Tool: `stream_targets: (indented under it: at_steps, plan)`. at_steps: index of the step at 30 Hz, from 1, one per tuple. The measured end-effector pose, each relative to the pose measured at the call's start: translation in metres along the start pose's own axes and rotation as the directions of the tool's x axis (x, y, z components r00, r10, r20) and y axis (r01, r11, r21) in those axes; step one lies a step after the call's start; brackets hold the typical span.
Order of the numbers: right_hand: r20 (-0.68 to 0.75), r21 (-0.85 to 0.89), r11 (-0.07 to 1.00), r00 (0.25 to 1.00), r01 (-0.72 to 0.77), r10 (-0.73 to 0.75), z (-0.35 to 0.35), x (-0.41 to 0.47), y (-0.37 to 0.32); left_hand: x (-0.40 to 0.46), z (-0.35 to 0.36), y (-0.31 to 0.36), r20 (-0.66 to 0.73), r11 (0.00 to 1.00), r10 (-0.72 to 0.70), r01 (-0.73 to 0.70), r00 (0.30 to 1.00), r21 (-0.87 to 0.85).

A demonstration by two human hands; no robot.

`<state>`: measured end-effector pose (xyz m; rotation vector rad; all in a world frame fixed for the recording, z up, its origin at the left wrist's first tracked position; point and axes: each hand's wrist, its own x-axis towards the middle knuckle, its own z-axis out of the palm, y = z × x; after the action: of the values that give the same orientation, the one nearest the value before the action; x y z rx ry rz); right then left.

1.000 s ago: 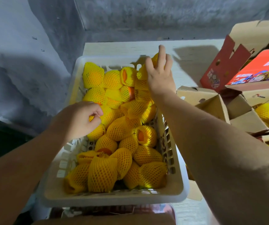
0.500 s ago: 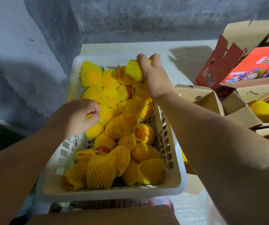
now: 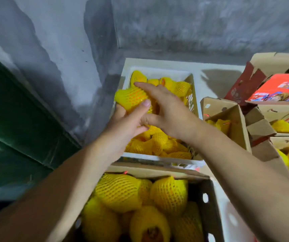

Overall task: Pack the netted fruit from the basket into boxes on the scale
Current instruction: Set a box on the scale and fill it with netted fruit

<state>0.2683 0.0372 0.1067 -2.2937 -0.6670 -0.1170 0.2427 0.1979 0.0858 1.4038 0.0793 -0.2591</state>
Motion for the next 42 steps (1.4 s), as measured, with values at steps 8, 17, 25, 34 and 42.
stream_targets:
  at_steps: [8, 17, 25, 34, 42]
  plan:
    - [-0.356, 0.447, 0.887, 0.886, -0.119, 0.298, 0.045, -0.139, -0.127, -0.158, -0.021, -0.009, 0.089, 0.913, 0.029, 0.009, 0.996, -0.409]
    - [-0.428, 0.687, 0.718, 0.734, -0.116, 0.528, 0.127, -0.215, -0.207, -0.254, -0.051, -0.024, 0.12, 0.854, -0.148, 0.188, 0.982, -0.485]
    - [-0.302, 0.772, 0.626, 0.8, -0.114, 0.518, 0.165, -0.246, -0.246, -0.31, -0.062, -0.04, 0.233, 0.906, -0.112, 0.195, 0.966, -0.375]
    - [-0.309, -0.193, 0.724, 0.741, -0.663, 0.596, 0.068, -0.239, -0.169, -0.329, -0.108, -0.036, 0.08, 0.969, -0.176, 0.187, 0.981, -0.163]
    - [-0.206, -0.269, 0.701, 0.75, -0.661, 0.628, 0.088, -0.27, -0.195, -0.344, -0.112, -0.041, 0.06, 0.977, -0.18, 0.186, 0.982, -0.104]
